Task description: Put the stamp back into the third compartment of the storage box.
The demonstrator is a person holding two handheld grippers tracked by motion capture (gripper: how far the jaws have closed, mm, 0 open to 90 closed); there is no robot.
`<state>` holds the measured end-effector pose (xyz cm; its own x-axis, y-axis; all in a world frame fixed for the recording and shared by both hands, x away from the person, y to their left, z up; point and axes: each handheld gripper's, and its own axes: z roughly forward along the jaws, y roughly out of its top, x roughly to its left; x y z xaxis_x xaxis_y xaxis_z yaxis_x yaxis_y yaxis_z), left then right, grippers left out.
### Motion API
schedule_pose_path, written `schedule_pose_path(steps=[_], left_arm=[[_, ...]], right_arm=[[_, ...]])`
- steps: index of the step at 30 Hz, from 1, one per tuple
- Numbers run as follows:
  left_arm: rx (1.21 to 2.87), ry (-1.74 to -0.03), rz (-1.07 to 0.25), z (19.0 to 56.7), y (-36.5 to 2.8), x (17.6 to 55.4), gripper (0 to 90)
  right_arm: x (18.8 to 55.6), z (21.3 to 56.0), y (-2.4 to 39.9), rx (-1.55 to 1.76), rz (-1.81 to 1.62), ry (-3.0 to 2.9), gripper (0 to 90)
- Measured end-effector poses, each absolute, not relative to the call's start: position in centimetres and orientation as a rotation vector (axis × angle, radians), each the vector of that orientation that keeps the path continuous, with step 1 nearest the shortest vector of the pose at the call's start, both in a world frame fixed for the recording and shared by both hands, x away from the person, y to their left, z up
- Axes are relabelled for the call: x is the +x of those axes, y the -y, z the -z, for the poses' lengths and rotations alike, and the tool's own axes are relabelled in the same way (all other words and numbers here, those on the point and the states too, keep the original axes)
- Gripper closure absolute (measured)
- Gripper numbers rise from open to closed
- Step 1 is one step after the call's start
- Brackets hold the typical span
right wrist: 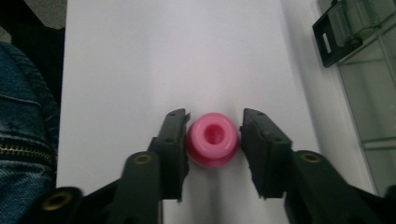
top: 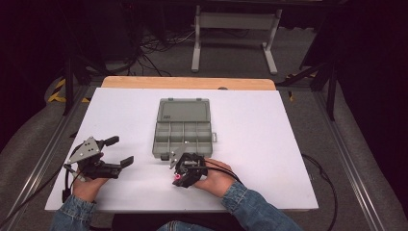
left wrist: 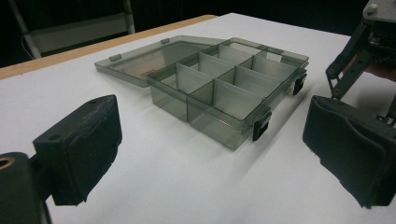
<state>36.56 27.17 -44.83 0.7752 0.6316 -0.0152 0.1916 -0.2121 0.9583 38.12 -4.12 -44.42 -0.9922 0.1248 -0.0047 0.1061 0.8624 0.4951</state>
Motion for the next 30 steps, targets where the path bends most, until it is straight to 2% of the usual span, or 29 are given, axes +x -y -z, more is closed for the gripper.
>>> schedule_pose_path(steps=[16,30], left_arm=[[1.771,-0.642,-0.457,44.8,-27.2,36.6,5.5],[1.775,-0.643,-0.456,44.8,-27.2,36.6,5.5]], right_arm=[[38.0,43.8,4.2,0.173,-0.832,-2.98,64.6],[38.9,41.3,5.4,0.222,-0.889,-2.942,64.6]])
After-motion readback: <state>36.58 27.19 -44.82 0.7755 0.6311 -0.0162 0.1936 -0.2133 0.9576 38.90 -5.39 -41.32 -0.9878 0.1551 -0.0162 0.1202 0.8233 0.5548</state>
